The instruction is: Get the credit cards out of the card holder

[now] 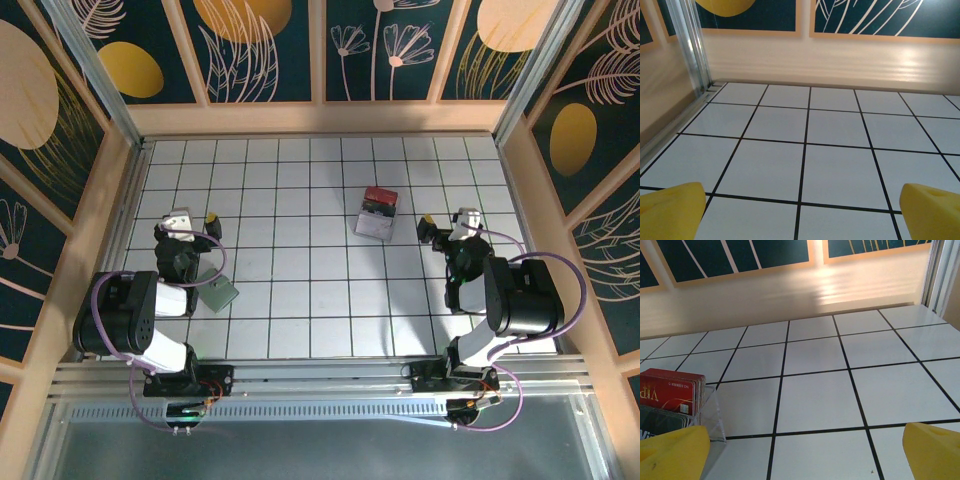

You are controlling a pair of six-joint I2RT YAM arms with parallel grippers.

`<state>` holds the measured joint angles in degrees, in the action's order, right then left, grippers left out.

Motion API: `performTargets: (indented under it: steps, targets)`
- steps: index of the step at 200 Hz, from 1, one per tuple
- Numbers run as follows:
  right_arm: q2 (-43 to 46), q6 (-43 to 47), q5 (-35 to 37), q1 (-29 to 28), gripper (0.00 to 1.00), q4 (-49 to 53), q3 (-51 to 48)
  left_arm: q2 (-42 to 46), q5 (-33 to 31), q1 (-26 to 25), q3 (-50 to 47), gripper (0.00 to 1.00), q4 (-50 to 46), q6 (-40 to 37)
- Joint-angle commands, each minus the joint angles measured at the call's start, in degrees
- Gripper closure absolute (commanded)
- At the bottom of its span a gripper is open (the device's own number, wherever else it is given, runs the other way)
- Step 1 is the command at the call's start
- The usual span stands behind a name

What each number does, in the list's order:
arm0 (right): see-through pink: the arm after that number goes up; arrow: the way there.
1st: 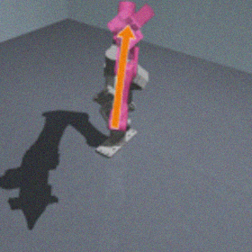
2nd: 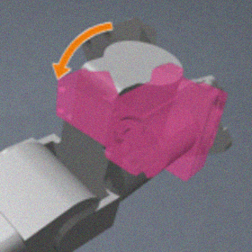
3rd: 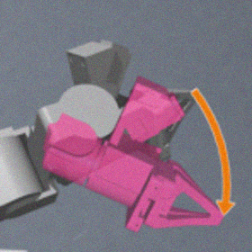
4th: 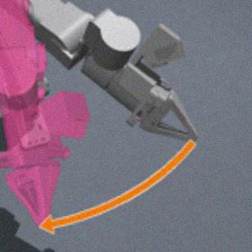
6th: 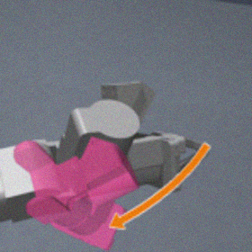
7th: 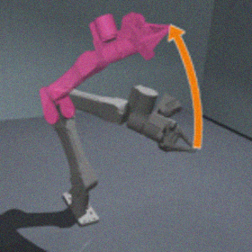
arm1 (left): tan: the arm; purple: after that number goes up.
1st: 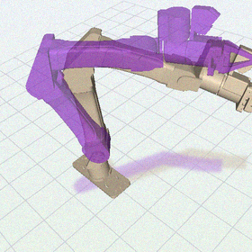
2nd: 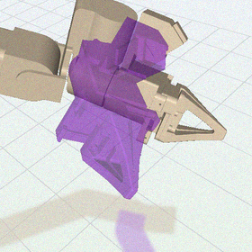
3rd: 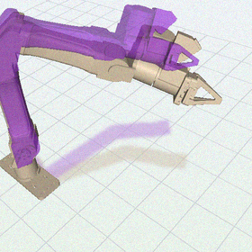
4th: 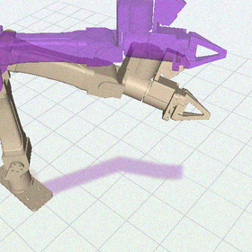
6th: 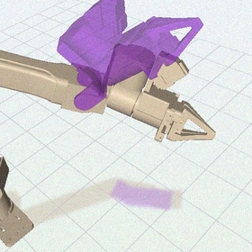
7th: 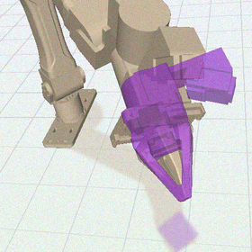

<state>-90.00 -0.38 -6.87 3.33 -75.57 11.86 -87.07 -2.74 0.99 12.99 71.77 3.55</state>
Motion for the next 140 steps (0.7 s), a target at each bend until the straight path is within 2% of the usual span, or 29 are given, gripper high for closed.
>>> performTargets:
  steps: [1,33,63,86,106,125,140]
  targets:
    - [0.4,-0.3,1.3,-0.4,0.01,-0.5,0.7,0.0,1.2,0.3,0.5,0.01,1.0,0.7]
    - [0.4,-0.2,1.3,-0.4,0.01,-0.6,0.7,0.3,0.5,0.3,0.7,0.01,0.8,1.2]
    - [1.0,-0.6,2.5,-0.4,0.01,1.1,1.4,5.7,-0.7,0.3,3.6,0.01,-8.6,1.5]
    - [3.4,-0.9,3.4,-0.4,0.01,4.2,2.1,12.3,-3.9,0.3,4.4,0.01,-14.9,3.2]
    - [5.9,-1.2,4.2,-0.4,0.01,6.7,2.4,18.7,-9.4,0.3,5.8,0.01,-21.7,8.8]
    - [8.9,-1.6,5.7,-0.4,0.01,9.7,2.6,23.9,-15.1,0.3,9.3,0.01,-34.1,18.4]
    - [11.8,-1.9,6.6,-0.4,0.01,12.9,3.2,27.2,-16.6,0.3,11.6,0.01,-43.1,24.4]
